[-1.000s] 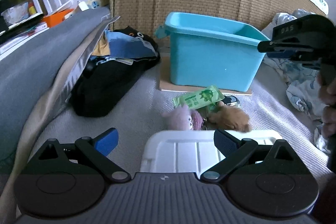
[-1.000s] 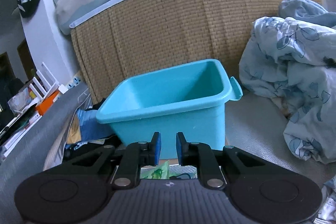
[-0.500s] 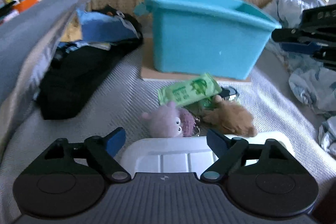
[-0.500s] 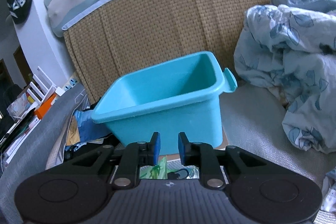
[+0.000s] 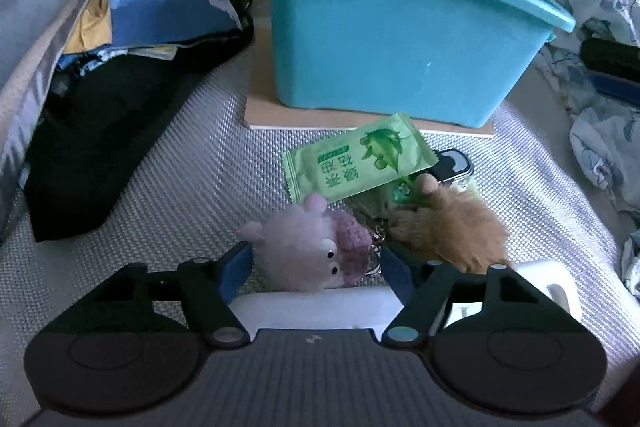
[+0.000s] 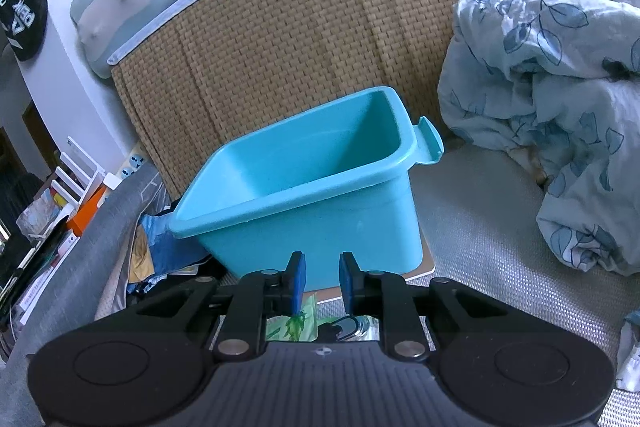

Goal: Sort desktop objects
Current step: 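Grasp the pink sheep plush with the left tool while the right tool lifts away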

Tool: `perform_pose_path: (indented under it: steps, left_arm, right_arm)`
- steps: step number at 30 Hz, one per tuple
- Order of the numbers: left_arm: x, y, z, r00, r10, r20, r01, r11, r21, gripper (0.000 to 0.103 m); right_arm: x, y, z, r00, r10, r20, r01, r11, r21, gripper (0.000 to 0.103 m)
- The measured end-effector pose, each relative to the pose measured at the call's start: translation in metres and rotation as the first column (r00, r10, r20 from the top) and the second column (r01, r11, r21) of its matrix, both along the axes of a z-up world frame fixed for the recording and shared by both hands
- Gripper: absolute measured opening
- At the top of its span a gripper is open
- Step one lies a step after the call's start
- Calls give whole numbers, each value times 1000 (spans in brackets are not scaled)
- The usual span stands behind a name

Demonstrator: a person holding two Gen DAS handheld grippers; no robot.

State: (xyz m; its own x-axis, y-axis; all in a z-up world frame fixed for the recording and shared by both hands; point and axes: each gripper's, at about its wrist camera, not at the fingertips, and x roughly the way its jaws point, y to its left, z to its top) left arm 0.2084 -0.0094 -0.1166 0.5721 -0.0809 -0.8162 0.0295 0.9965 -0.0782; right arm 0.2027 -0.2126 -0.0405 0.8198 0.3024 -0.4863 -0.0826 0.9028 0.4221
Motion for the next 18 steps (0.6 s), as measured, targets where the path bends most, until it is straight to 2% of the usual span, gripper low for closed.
perform_pose_path:
  steps: [7, 15, 18]
  left_arm:
    - [11, -4, -12, 999, 5, -48, -4, 1000, 9, 62]
    - [21, -8, -14, 999, 10, -43, -9, 999, 32, 59]
    - [23, -6, -14, 999, 25, -29, -24, 999, 22, 55]
  right_arm:
    - [1, -3, -3, 1000, 4, -22, -4, 1000, 27, 23]
    - [3, -3, -6, 999, 9, -38, -8, 1000, 29, 23]
    - [3, -5, -8, 999, 1, -48, 0, 999, 33, 25]
